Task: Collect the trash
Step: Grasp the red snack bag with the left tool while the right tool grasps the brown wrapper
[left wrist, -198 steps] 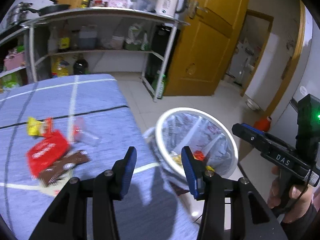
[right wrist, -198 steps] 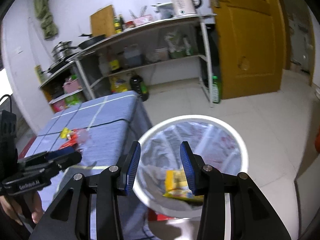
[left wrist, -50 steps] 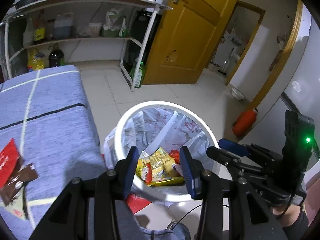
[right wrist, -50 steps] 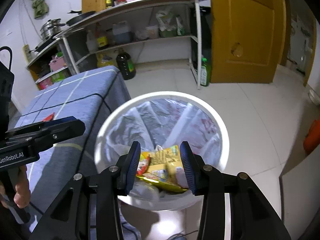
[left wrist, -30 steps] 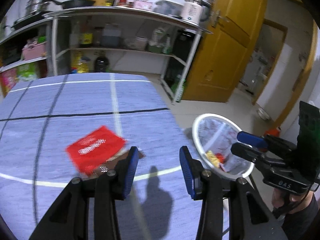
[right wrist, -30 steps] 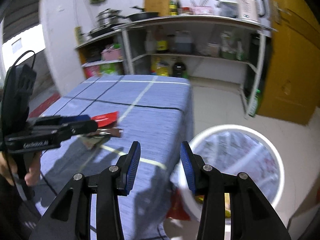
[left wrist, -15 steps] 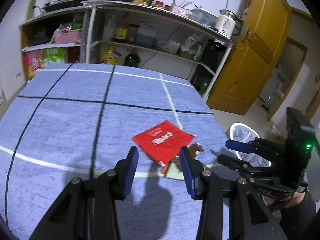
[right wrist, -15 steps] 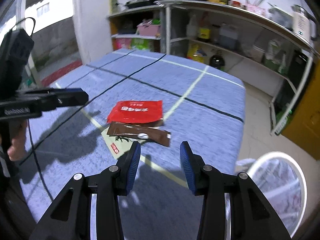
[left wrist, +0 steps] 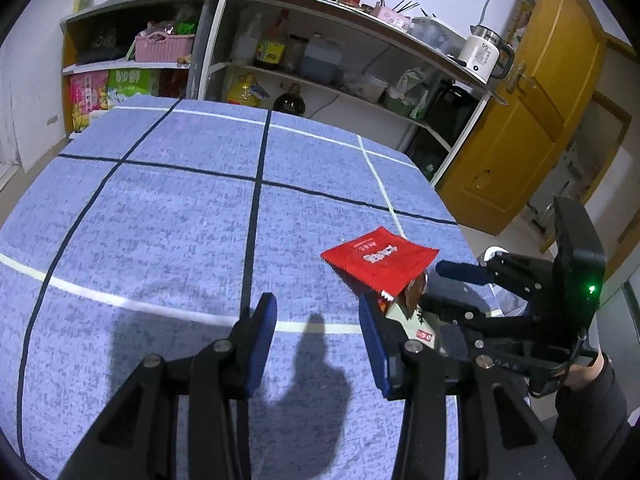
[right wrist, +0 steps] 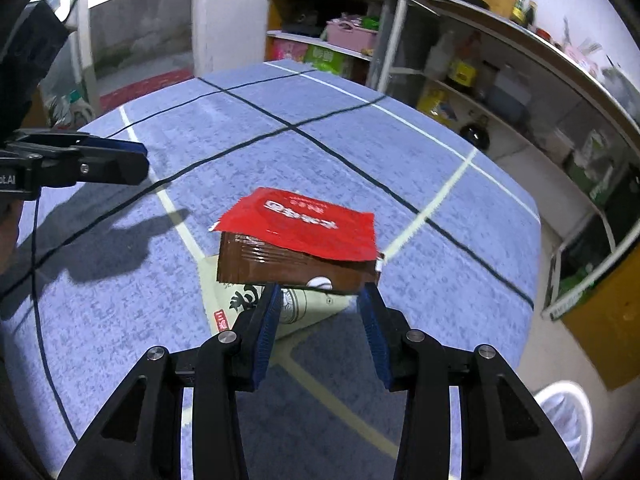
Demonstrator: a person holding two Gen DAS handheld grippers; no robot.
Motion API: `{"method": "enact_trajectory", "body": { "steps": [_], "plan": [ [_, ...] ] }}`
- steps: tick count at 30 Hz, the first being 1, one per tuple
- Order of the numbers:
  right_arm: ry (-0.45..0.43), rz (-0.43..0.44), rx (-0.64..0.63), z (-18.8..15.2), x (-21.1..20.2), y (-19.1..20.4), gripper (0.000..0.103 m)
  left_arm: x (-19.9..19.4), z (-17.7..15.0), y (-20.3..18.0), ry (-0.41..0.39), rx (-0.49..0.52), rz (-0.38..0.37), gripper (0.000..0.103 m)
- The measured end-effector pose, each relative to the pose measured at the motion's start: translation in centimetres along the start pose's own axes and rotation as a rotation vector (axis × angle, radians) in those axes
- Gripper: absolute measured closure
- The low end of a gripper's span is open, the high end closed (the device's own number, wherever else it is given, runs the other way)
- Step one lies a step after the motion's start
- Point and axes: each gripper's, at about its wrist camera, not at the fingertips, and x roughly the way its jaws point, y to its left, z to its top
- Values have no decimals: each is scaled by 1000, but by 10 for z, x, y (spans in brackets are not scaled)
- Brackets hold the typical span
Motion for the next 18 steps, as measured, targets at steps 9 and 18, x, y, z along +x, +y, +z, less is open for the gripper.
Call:
{"method": "enact_trajectory", "body": {
  "steps": [9,18],
  "plan": [
    [14,33,152,4,2,-13,61,2,3,-6,4,-1,-16,57],
    [12,30,336,-16,-16,-41,61,53,23,-55,67,137,-62,45]
  ]
}}
